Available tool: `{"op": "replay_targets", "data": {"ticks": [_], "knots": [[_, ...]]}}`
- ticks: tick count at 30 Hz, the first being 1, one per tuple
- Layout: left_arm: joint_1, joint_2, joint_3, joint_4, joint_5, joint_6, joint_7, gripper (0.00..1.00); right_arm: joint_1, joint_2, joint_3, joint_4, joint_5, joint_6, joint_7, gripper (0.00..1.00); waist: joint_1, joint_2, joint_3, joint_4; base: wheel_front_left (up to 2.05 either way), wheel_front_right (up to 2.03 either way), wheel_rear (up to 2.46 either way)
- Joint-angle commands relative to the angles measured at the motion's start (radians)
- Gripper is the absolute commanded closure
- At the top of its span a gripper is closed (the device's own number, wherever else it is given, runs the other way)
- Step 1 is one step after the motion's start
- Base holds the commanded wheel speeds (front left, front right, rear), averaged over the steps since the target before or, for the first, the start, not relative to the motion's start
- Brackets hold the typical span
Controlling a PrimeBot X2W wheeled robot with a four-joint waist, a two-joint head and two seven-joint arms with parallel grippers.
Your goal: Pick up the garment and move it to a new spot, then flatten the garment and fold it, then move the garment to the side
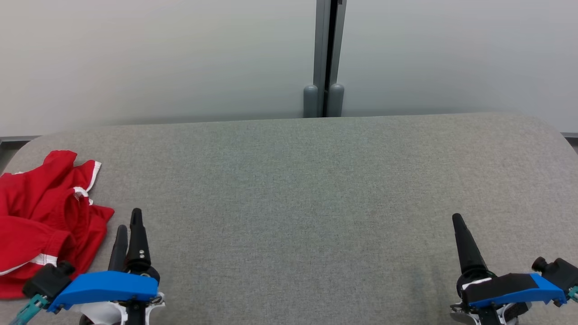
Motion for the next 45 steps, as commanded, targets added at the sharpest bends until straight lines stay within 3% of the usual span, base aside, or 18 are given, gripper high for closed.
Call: {"op": "replay_targets", "data": {"ticks": [1, 18, 45], "knots": [[-0.025, 0.006, -0.005, -0.006, 0.048, 0.004, -0.011, 0.00, -0.022, -0.008, 0.006, -0.017, -0.043, 0.002, -0.011, 0.00, 0.0000, 0.0000, 0.000, 0.000, 0.00, 0.00, 0.00], [-0.047, 0.011, -0.031, 0.044, 0.293, 0.039, -0.063, 0.00, -0.032, -0.010, 0.024, 0.005, -0.310, 0.003, -0.063, 0.00, 0.0000, 0.0000, 0.003, 0.005, 0.00, 0.00, 0.00], [-0.070, 0.021, -0.058, 0.094, 0.575, 0.046, -0.135, 0.00, -0.044, -0.013, 0.046, 0.037, -0.632, 0.003, -0.135, 0.00, 0.0000, 0.0000, 0.015, 0.011, 0.00, 0.00, 0.00]]}}
